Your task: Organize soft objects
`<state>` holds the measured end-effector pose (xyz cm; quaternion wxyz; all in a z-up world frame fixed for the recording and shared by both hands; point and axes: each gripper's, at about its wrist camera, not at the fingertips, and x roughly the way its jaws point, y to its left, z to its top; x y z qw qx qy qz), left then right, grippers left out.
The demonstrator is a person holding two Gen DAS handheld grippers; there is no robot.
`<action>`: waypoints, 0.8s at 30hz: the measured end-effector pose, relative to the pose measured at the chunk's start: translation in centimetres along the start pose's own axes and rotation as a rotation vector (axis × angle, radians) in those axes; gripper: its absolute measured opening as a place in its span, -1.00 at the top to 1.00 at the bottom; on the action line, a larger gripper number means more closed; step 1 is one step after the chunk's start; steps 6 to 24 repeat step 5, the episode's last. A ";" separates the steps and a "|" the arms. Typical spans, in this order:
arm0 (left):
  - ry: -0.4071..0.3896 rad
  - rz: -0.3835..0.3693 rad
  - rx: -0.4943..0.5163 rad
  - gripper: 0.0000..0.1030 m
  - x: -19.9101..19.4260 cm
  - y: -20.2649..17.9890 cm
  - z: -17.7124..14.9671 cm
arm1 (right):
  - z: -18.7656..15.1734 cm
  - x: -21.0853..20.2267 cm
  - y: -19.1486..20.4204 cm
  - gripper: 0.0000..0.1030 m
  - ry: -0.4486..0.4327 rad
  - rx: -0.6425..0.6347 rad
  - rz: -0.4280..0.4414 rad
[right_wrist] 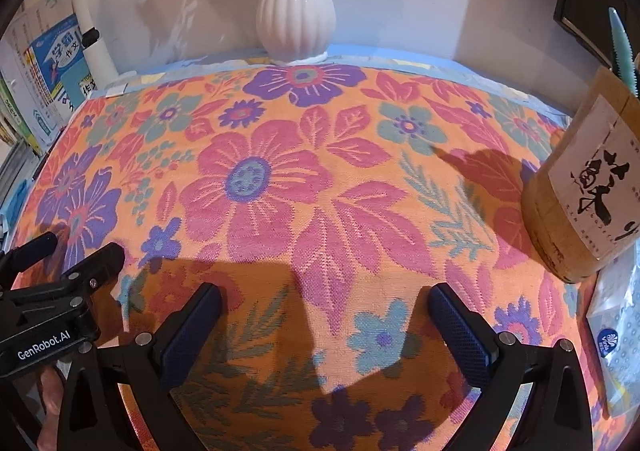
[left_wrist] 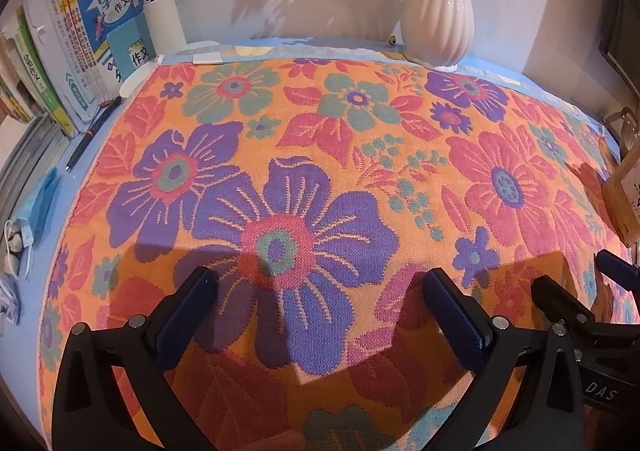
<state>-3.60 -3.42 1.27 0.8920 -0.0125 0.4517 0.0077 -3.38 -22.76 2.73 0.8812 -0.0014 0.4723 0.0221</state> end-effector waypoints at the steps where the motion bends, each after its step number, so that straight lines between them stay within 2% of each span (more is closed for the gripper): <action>1: 0.000 0.000 0.001 -1.00 0.0 0.0 0.0 | 0.0 0.0 0.0 -1.00 0.000 0.001 0.002; 24: -0.004 -0.005 0.008 -1.00 0.0 0.0 0.1 | 0.2 0.1 0.2 -1.00 -0.001 -0.001 -0.007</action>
